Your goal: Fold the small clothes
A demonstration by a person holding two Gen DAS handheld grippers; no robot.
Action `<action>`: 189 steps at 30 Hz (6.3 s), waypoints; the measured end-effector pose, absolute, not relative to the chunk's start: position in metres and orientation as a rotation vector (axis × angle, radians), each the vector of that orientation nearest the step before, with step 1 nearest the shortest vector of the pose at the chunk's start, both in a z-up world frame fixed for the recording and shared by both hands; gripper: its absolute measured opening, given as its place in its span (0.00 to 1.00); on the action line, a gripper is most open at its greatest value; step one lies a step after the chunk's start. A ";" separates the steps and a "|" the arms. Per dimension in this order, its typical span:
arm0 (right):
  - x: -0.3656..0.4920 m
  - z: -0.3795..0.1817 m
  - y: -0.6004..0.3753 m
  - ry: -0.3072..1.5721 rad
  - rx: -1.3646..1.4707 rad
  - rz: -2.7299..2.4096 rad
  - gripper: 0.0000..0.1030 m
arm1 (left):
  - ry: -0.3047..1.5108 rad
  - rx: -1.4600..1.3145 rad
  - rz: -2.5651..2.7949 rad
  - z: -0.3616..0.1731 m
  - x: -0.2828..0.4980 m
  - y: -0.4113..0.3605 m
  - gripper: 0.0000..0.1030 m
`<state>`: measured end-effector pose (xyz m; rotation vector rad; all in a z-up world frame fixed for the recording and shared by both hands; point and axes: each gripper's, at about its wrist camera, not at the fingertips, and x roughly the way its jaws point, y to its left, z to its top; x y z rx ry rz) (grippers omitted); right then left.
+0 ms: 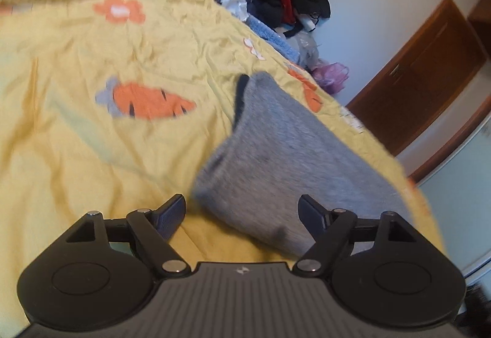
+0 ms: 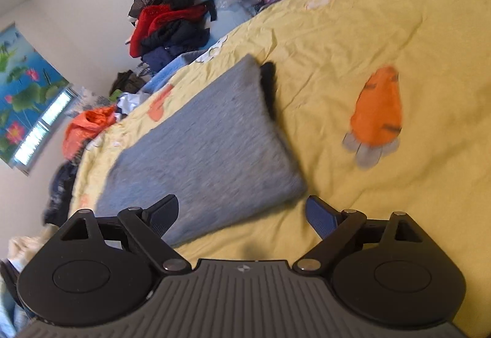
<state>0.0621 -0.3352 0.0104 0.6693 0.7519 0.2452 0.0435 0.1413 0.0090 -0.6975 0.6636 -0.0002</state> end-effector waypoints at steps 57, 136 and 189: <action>0.130 -0.016 -0.307 0.693 0.933 0.259 0.69 | 0.655 -0.957 0.027 -0.012 0.083 0.136 0.39; 0.091 0.069 -0.366 0.722 0.480 0.253 0.72 | 0.558 -0.258 0.030 0.077 0.044 0.138 0.86; 0.075 0.046 -0.236 0.555 0.120 0.281 0.97 | 0.636 -0.169 0.028 0.041 0.055 0.039 0.96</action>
